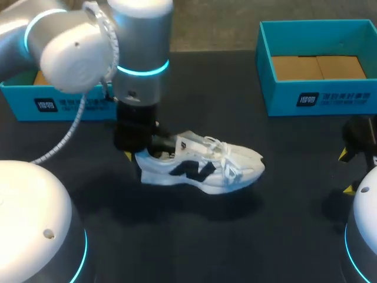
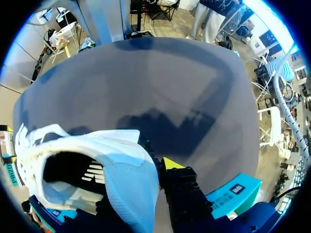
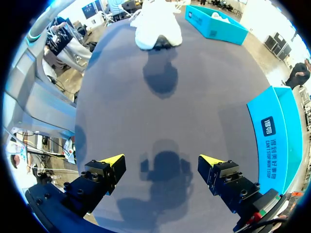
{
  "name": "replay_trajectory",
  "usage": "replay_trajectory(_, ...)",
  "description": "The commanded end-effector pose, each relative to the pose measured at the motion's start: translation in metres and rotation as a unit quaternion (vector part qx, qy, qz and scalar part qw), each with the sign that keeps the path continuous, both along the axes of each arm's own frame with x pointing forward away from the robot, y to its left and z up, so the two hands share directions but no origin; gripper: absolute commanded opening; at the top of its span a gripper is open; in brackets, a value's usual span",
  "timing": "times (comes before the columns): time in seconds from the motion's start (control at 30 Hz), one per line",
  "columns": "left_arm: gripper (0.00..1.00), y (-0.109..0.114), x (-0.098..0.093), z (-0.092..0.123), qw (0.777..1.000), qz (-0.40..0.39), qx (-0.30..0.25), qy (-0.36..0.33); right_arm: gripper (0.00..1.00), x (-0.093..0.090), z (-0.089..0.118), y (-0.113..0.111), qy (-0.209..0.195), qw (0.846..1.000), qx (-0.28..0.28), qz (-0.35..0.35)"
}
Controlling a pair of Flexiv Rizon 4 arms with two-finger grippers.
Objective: Take the shoe out of the shoebox, open the shoe tongue, remove and reinsert the insole, then place the shoe into the shoebox
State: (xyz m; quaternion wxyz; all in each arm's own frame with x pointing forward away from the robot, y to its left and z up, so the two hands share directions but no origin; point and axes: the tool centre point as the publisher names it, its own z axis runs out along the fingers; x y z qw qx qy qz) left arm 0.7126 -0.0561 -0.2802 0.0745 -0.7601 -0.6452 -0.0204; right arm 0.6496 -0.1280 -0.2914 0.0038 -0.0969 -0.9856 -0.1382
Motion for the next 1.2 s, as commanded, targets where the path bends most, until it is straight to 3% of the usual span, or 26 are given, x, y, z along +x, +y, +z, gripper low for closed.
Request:
replay_trajectory(0.03, 0.00, -0.013, -0.003, -0.022, 1.000, 0.001, 0.004, 0.010, 1.00, -0.002, 0.000, 0.000, -0.001, 1.000, -0.001, 0.000)
replay_trajectory(0.63, 0.00, -0.053, -0.020, -0.100, 0.999, -0.007, 0.005, -0.031, 1.00, -0.002, 0.000, 0.000, -0.001, 1.000, -0.001, 0.000)
replay_trajectory(1.2, 0.00, -0.062, -0.007, -0.119, 0.999, 0.019, -0.001, -0.027, 1.00, -0.002, 0.000, 0.000, -0.001, 1.000, -0.001, 0.000)
